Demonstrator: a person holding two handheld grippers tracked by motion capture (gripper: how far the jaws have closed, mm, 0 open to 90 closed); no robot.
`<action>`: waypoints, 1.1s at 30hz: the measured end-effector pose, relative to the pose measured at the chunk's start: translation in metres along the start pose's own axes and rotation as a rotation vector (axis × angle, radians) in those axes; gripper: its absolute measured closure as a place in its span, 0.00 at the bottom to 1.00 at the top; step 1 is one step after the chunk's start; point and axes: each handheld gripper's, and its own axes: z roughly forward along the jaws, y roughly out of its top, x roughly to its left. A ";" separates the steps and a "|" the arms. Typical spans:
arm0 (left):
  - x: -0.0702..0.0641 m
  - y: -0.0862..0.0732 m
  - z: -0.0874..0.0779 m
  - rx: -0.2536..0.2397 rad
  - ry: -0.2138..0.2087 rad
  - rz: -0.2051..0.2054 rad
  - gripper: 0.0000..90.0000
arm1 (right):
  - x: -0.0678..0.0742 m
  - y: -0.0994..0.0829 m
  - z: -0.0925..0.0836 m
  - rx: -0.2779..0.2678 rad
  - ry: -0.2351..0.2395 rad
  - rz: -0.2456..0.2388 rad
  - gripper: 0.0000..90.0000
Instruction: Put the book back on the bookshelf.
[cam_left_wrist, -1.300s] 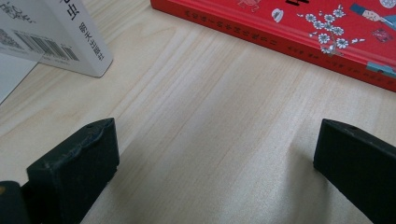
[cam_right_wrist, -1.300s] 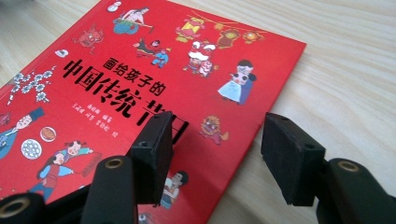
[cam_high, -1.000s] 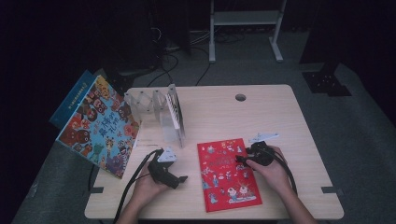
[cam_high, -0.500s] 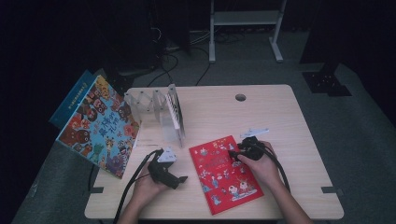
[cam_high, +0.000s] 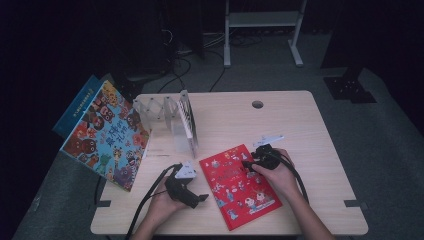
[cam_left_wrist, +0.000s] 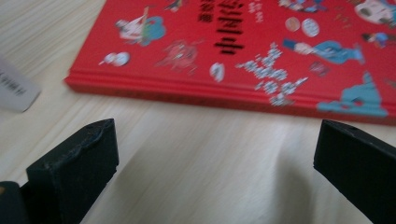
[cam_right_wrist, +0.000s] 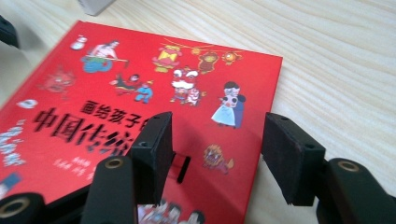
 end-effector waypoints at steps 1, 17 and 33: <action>-0.002 0.001 0.001 -0.001 -0.006 0.004 0.00 | 0.000 0.000 -0.003 0.005 0.009 0.003 0.47; -0.020 0.013 0.023 0.023 -0.020 0.046 0.00 | -0.009 0.003 -0.036 0.133 0.083 0.019 0.56; -0.020 0.016 0.026 0.023 -0.024 0.047 0.00 | -0.024 0.013 -0.023 0.347 0.127 0.106 0.73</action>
